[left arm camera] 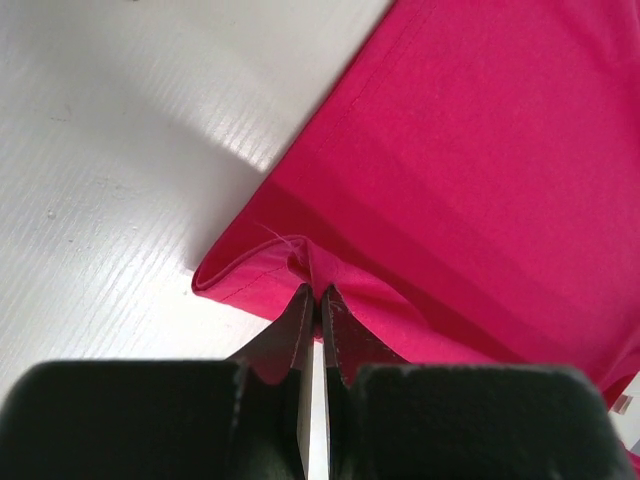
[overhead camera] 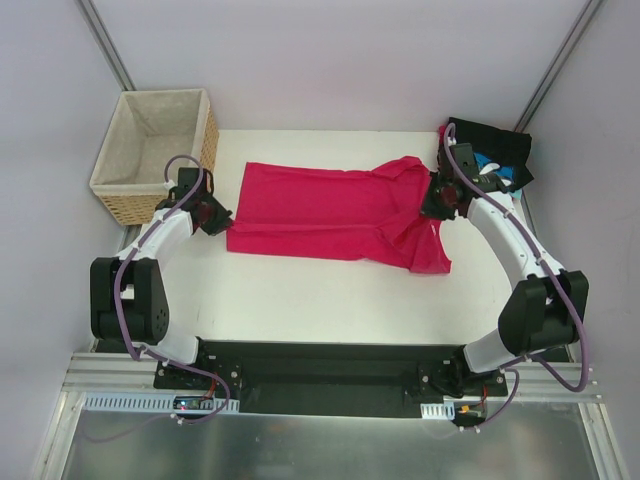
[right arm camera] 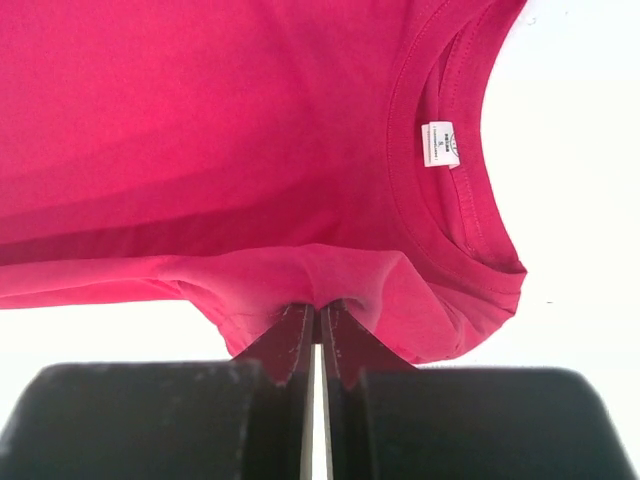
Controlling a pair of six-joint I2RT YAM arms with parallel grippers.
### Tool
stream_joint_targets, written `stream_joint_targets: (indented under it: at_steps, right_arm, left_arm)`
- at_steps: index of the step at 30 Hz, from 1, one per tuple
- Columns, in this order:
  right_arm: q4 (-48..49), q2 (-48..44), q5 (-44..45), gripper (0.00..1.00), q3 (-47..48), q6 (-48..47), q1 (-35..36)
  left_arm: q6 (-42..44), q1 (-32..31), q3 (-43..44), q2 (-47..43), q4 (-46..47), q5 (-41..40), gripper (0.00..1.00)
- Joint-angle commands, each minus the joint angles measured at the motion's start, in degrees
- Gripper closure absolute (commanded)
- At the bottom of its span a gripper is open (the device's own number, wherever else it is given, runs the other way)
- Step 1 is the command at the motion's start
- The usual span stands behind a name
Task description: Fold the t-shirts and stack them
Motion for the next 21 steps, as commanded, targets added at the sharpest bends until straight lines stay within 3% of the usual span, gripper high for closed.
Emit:
stream_joint_targets:
  at_steps: [1,21]
  right_arm:
    - [-1.3,-3.4,1.1,0.99,0.8,-0.8,-1.2]
    - [-0.3,-2.0,-0.4,0.99,0.6,0.3,-1.5]
  left_arm:
    - [1.0,0.7,2.0,-2.1,1.4,-0.2,1.00]
    - [1.6,0.0,5.7,0.8,1.4,2.1,1.00]
